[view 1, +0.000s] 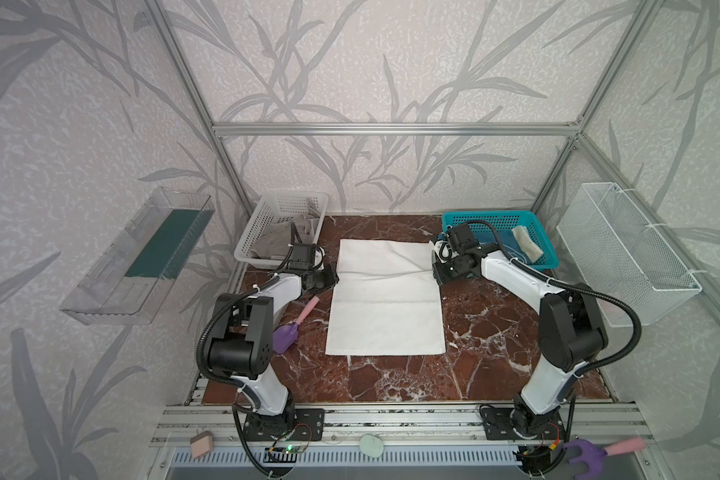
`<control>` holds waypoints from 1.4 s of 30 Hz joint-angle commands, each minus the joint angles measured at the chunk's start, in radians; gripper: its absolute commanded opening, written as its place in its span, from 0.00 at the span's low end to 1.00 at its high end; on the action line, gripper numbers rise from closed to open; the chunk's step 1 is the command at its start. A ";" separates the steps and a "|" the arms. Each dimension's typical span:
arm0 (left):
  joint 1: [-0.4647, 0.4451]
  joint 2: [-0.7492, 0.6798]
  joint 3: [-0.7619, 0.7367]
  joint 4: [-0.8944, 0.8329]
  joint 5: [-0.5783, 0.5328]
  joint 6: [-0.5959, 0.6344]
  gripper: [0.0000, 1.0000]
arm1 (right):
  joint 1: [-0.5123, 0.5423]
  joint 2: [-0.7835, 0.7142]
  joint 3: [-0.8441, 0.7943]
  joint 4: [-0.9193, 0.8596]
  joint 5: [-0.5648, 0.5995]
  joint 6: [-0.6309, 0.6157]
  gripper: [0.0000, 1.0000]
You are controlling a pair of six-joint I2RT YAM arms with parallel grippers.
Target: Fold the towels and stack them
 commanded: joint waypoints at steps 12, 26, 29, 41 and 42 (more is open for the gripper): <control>-0.024 -0.145 0.106 -0.208 -0.064 0.066 0.00 | 0.006 -0.061 0.194 -0.200 0.123 -0.068 0.00; -0.019 -0.341 -0.055 -0.324 -0.035 0.077 0.00 | 0.043 -0.276 -0.099 -0.233 0.112 -0.027 0.00; -0.026 -0.328 -0.153 -0.264 -0.030 0.048 0.00 | 0.064 -0.266 -0.230 -0.170 0.082 0.017 0.00; -0.078 -0.185 -0.255 -0.121 -0.040 -0.047 0.00 | 0.083 -0.108 -0.280 -0.053 0.057 0.049 0.00; -0.088 -0.187 -0.263 -0.115 -0.045 -0.057 0.00 | 0.079 -0.094 -0.261 -0.062 0.068 0.040 0.00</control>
